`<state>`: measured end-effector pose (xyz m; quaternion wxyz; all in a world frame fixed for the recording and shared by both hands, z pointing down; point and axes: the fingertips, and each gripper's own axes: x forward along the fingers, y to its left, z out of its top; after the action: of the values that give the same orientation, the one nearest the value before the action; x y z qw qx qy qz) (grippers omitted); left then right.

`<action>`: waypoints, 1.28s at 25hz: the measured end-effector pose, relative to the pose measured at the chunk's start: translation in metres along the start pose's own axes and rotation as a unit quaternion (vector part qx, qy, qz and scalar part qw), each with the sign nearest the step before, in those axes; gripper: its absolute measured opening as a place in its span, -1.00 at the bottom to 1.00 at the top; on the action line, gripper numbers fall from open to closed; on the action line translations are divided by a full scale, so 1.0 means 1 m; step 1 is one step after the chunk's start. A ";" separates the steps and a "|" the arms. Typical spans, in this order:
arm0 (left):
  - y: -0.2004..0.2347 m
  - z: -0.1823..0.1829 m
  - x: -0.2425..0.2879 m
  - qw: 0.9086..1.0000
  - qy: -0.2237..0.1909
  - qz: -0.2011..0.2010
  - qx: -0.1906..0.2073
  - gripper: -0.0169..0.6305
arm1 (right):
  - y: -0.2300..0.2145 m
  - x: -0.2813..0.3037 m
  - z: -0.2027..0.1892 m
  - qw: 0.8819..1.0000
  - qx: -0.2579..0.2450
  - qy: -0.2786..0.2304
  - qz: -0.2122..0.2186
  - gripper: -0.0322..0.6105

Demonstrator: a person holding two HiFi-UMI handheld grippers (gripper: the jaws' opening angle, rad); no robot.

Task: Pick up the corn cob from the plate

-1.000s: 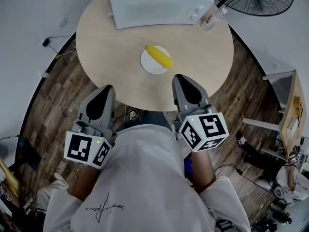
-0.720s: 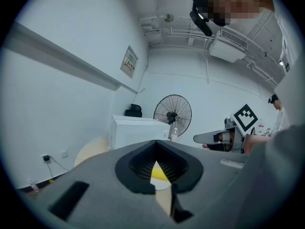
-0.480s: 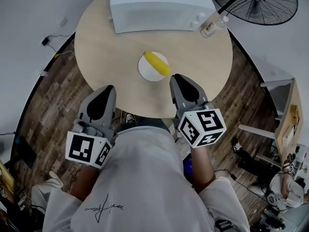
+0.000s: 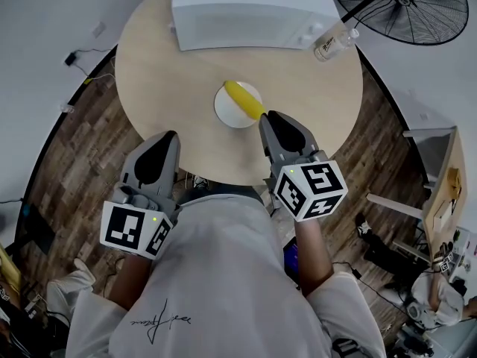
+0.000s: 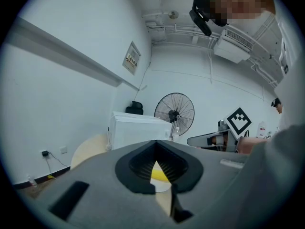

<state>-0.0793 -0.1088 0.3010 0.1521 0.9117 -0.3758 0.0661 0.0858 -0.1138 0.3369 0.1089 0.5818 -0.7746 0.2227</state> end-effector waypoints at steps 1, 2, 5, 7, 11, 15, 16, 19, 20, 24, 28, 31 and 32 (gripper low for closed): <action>0.001 -0.001 0.001 1.000 0.001 0.000 -0.001 -0.97 | 0.000 0.002 -0.001 1.000 -0.001 0.003 0.001 -0.69; 0.002 -0.001 0.002 1.000 0.003 0.001 -0.001 -0.97 | 0.000 0.005 -0.001 1.000 -0.002 0.005 0.003 -0.69; 0.004 -0.002 0.005 1.000 0.005 0.001 -0.003 -0.97 | -0.001 0.011 -0.002 1.000 -0.003 0.011 0.006 -0.68; 0.005 -0.002 0.008 1.000 0.006 0.002 -0.003 -0.97 | -0.004 0.015 -0.002 1.000 -0.003 0.013 0.008 -0.68; 0.007 -0.002 0.012 1.000 0.010 0.005 -0.005 -0.97 | -0.008 0.024 -0.004 1.000 -0.005 0.021 0.012 -0.67; 0.009 -0.004 0.017 1.000 0.017 0.004 -0.007 -0.97 | -0.011 0.033 -0.007 0.999 -0.007 0.032 0.016 -0.66; 0.009 -0.004 0.018 1.000 0.018 0.004 -0.007 -0.97 | -0.013 0.035 -0.008 0.999 -0.007 0.035 0.016 -0.66; 0.011 -0.004 0.020 1.000 0.020 0.005 -0.008 -0.97 | -0.015 0.040 -0.010 0.999 -0.006 0.041 0.016 -0.64; 0.012 -0.004 0.020 1.000 0.021 0.006 -0.008 -0.97 | -0.016 0.042 -0.011 0.999 -0.006 0.043 0.016 -0.64; 0.013 -0.006 0.023 1.000 0.024 0.007 -0.010 -0.97 | -0.018 0.048 -0.016 0.998 -0.009 0.054 0.018 -0.64; 0.015 -0.008 0.027 1.000 0.027 0.008 -0.013 -0.97 | -0.025 0.055 -0.021 0.998 -0.009 0.063 0.018 -0.62; 0.016 -0.008 0.030 0.999 0.028 0.010 -0.015 -0.97 | -0.030 0.060 -0.024 0.997 -0.009 0.072 0.016 -0.60; 0.016 -0.008 0.031 0.999 0.029 0.011 -0.016 -0.97 | -0.031 0.062 -0.025 0.997 -0.010 0.075 0.017 -0.60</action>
<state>-0.0690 -0.1374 0.3194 0.1767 0.9029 -0.3818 0.0879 0.0944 -0.1618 0.3921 0.1683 0.5495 -0.7760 0.2598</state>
